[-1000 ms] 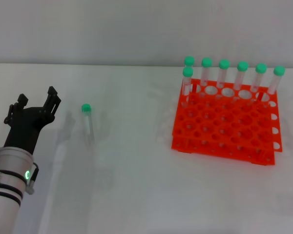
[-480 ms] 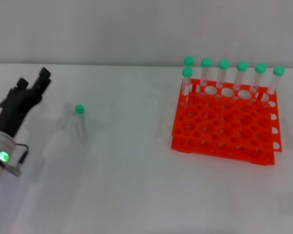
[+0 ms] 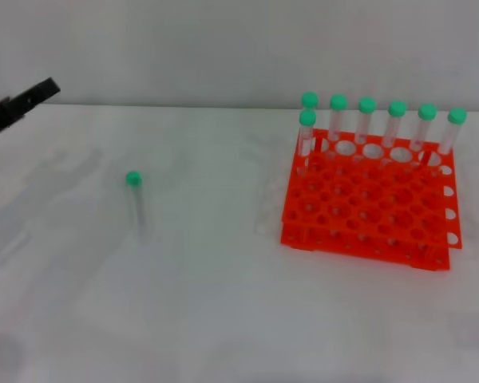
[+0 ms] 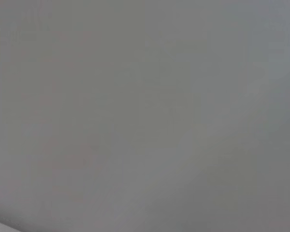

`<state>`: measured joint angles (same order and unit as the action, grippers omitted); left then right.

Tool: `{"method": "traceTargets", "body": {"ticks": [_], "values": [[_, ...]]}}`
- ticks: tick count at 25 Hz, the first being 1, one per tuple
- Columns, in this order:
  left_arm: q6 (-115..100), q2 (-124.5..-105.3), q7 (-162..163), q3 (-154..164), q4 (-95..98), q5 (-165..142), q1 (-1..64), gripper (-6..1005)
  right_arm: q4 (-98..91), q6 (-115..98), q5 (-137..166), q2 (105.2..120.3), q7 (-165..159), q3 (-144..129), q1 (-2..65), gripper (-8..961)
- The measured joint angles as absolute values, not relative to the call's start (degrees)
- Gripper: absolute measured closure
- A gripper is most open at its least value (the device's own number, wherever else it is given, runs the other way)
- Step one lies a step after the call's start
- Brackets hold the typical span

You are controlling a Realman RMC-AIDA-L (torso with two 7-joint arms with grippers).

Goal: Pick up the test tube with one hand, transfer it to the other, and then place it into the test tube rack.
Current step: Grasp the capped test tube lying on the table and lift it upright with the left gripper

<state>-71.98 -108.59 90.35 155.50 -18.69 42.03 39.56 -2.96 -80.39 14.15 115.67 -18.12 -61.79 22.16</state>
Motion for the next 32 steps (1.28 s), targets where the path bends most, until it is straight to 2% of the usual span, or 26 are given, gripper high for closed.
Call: {"method": "traceTargets", "body": {"ticks": [7,8,13,20,27,32], "values": [[-82.0,-106.69,113.4,163.6,-37.8,22.9,47.8,178,-3.9,-80.2,14.2,115.66,-18.1,-62.0,22.9,79],[-85.3,-105.91,118.9,163.5,-42.7,12.4,51.7,180,-3.9,-80.2,14.2,115.66,-18.0,-62.0,23.1,79],[-87.1,-104.89,123.9,163.4,-45.4,-7.0,58.5,185,-4.0,-78.9,14.2,115.62,-17.7,-61.8,24.3,79],[-84.5,-106.14,132.3,163.3,-42.5,-21.2,65.5,193,-4.3,-76.1,14.1,115.58,-17.7,-61.8,26.2,79],[-74.8,-104.83,142.9,163.3,-27.8,-31.5,68.7,200,-4.5,-75.1,14.2,115.62,-17.7,-61.8,26.4,80],[-72.2,-105.48,146.4,163.2,-23.5,-32.4,70.1,205,-4.6,-75.1,14.2,115.53,-17.7,-61.8,26.2,80]]}}
